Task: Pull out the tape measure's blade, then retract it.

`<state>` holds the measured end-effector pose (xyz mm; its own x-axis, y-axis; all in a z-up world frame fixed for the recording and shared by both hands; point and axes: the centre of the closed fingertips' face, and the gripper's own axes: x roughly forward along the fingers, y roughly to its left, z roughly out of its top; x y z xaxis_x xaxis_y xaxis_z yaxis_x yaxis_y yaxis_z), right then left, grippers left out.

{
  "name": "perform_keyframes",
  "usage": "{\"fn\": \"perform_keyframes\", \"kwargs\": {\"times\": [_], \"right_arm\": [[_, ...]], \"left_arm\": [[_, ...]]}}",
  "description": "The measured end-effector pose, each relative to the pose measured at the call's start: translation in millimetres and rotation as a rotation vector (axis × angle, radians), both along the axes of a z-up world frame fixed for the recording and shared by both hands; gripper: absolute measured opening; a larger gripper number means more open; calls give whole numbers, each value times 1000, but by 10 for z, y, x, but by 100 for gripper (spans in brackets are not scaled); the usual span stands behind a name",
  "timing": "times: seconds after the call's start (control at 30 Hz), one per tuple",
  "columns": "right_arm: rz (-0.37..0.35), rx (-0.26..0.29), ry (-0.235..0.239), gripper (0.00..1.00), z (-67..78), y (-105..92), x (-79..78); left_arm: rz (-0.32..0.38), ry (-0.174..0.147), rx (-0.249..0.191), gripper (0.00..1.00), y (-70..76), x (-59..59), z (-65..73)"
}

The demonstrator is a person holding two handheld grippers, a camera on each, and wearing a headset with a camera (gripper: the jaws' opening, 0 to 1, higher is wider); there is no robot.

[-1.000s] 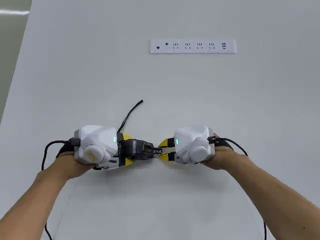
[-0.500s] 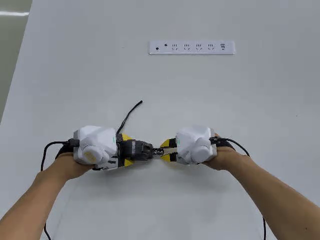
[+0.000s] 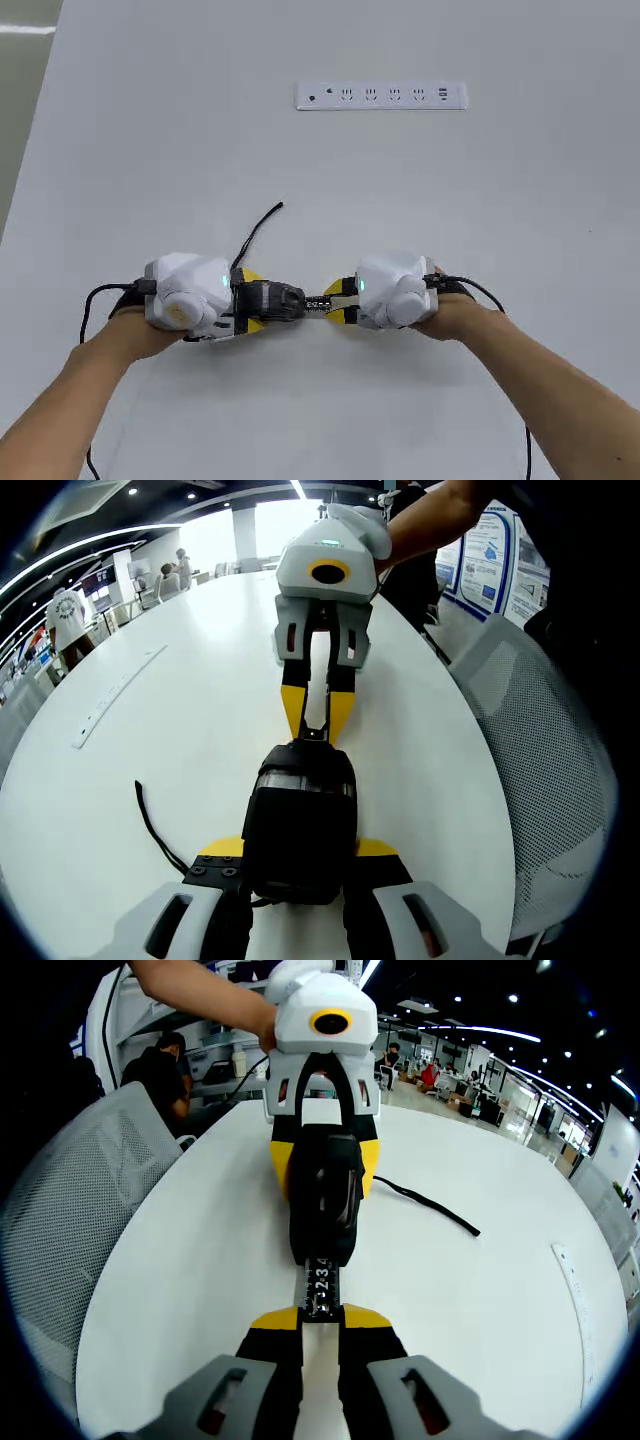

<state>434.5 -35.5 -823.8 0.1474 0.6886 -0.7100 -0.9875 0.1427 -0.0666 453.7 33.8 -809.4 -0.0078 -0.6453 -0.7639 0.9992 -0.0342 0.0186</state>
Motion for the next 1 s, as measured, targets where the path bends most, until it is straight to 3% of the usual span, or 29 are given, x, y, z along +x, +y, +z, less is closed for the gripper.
{"fn": "perform_keyframes", "kwargs": {"times": [1.0], "right_arm": [[8,-11,-9,11,8,-154,-24]], "left_arm": [[4,0,-1,31,1,2,6]]}}
